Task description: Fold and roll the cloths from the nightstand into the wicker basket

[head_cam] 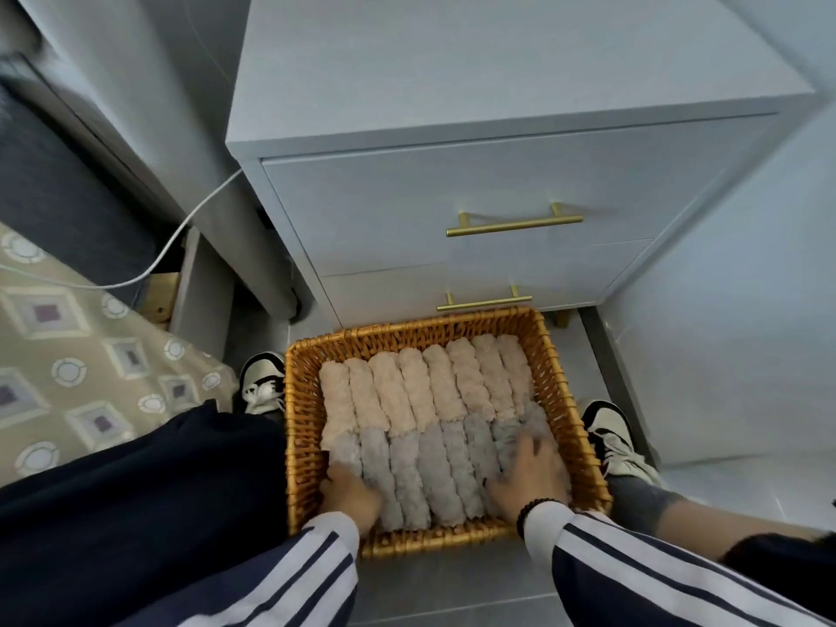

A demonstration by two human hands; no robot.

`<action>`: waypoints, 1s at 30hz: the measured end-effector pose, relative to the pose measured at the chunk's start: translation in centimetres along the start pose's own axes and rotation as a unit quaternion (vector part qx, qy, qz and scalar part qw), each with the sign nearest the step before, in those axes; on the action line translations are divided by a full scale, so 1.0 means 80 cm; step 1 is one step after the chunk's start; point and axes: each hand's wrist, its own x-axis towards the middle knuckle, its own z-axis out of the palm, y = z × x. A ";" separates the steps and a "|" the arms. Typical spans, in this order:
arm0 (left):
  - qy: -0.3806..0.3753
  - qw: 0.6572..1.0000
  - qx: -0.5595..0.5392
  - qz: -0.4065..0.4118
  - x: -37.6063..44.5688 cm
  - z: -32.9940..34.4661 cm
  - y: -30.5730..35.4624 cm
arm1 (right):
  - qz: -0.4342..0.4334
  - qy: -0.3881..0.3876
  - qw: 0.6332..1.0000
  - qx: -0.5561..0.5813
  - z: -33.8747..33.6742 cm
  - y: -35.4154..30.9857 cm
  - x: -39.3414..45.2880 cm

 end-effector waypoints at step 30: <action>0.023 0.986 0.158 0.049 0.032 -0.019 0.004 | 0.022 -0.096 0.995 0.021 -0.045 -0.006 0.022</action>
